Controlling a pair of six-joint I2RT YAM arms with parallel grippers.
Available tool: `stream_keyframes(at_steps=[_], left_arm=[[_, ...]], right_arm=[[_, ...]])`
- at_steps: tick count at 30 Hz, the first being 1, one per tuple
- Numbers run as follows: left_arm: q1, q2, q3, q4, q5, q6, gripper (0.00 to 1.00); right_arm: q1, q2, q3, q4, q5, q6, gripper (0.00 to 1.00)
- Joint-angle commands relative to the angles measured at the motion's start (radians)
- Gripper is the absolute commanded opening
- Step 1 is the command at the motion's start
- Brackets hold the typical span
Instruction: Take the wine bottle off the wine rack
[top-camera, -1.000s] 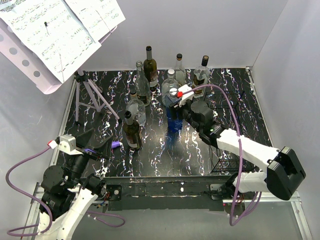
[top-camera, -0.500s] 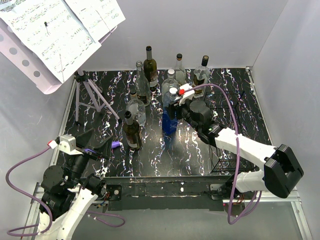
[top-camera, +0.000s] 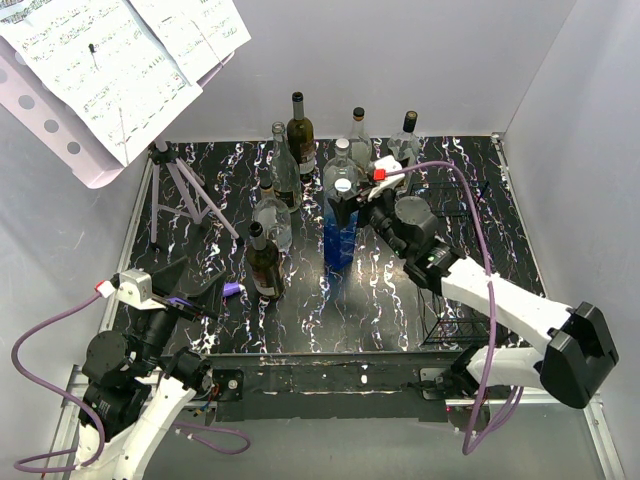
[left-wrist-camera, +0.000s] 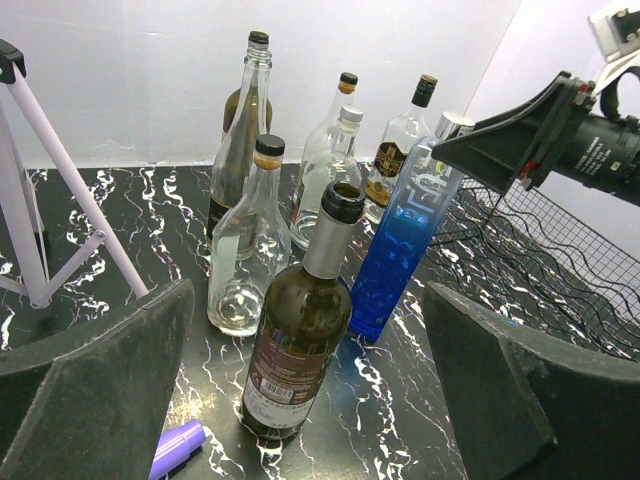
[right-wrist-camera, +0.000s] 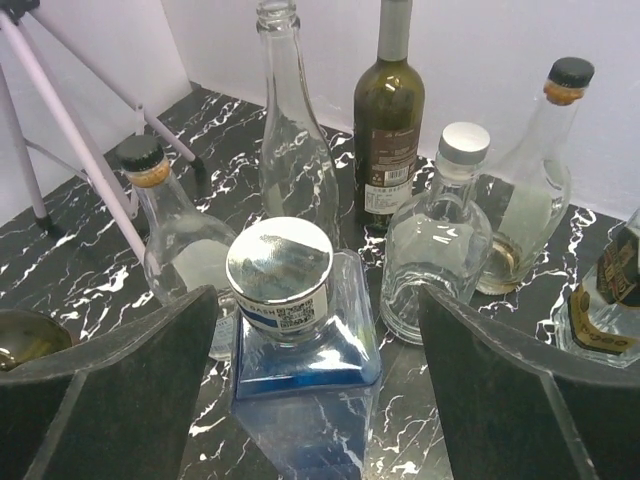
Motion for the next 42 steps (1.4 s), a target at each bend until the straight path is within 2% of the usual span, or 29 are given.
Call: stream_keyframes(at_steps=[1, 5, 7, 9, 12, 15, 18, 23, 28, 37, 42], left_arm=[[-0.001, 0.023, 0.02, -0.007, 0.003, -0.006, 0.98], [-0.001, 0.035, 0.075, -0.012, 0.021, -0.014, 0.98], [0.0, 0.061, 0.136, -0.026, 0.043, -0.006, 0.98], [-0.001, 0.103, 0.202, -0.055, 0.059, -0.003, 0.98], [-0.001, 0.179, 0.288, -0.118, 0.089, -0.025, 0.98], [-0.001, 0.238, 0.339, -0.155, 0.2, -0.061, 0.98], [-0.001, 0.285, 0.356, -0.178, 0.247, -0.126, 0.98], [-0.001, 0.336, 0.368, -0.185, 0.326, -0.183, 0.98], [-0.001, 0.353, 0.367, -0.198, 0.284, -0.183, 0.98], [-0.001, 0.398, 0.388, -0.27, 0.211, -0.166, 0.98], [-0.001, 0.373, 0.359, -0.242, 0.237, -0.163, 0.98]], right_arm=[[0.002, -0.084, 0.061, -0.033, 0.002, -0.023, 0.89], [0.001, -0.192, 0.113, -0.224, -0.075, -0.071, 0.9], [0.001, -0.248, 0.156, -0.35, -0.04, 0.01, 0.9], [0.001, -0.3, 0.208, -0.515, 0.008, 0.16, 0.91], [0.001, -0.364, 0.268, -0.733, 0.01, 0.231, 0.91], [0.002, -0.417, 0.302, -0.908, 0.095, 0.379, 0.91], [0.002, -0.467, 0.311, -1.043, 0.01, 0.435, 0.96], [0.001, -0.616, 0.192, -1.039, -0.127, 0.502, 0.96], [0.001, -0.723, 0.113, -1.021, -0.125, 0.536, 0.96], [0.001, -0.736, 0.167, -1.047, -0.095, 0.503, 0.95], [0.001, -0.731, 0.176, -1.044, -0.075, 0.495, 0.94]])
